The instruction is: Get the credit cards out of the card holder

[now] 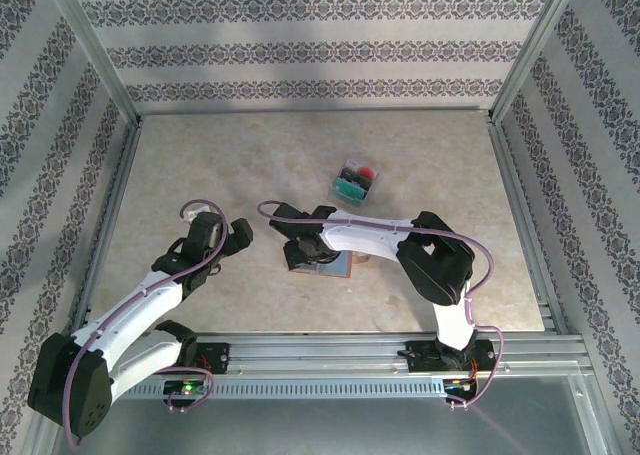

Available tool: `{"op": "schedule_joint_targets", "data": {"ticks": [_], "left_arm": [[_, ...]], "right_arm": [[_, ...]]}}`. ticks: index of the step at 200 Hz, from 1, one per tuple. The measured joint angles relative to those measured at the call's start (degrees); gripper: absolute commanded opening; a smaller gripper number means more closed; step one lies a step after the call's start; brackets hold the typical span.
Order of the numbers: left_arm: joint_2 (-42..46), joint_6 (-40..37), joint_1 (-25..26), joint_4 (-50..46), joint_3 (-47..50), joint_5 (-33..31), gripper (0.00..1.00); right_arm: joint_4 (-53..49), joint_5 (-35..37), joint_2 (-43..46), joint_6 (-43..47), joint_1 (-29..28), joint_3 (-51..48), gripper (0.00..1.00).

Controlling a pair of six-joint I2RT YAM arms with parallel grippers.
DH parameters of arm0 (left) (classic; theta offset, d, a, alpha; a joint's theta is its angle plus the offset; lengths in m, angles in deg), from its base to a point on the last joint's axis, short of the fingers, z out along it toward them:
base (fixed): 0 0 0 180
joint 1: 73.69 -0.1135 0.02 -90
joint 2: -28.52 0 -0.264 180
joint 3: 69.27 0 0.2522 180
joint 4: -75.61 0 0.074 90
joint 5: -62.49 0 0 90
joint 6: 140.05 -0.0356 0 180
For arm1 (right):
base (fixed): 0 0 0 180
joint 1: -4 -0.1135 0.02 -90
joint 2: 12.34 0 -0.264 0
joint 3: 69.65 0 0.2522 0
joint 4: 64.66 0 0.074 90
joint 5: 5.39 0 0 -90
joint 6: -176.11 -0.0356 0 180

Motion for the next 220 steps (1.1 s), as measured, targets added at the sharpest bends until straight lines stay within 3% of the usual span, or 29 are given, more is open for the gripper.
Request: {"op": "schedule_joint_targets", "data": {"ticks": [79,183,220], "left_arm": [[0.0,0.2,-0.4,0.0,0.4,0.9,0.99],[0.0,0.2,-0.7,0.0,0.4,1.3,0.99],[0.1,0.2,-0.7,0.0,0.4,1.3,0.99]], "right_arm": [[1.2,-0.8,-1.5,-0.2,0.0,0.3,0.74],[2.1,-1.4,-1.7,0.0,0.0,-0.2,0.62],[2.8,-1.1,-0.9,0.1,0.0,-1.5,0.51]]}}
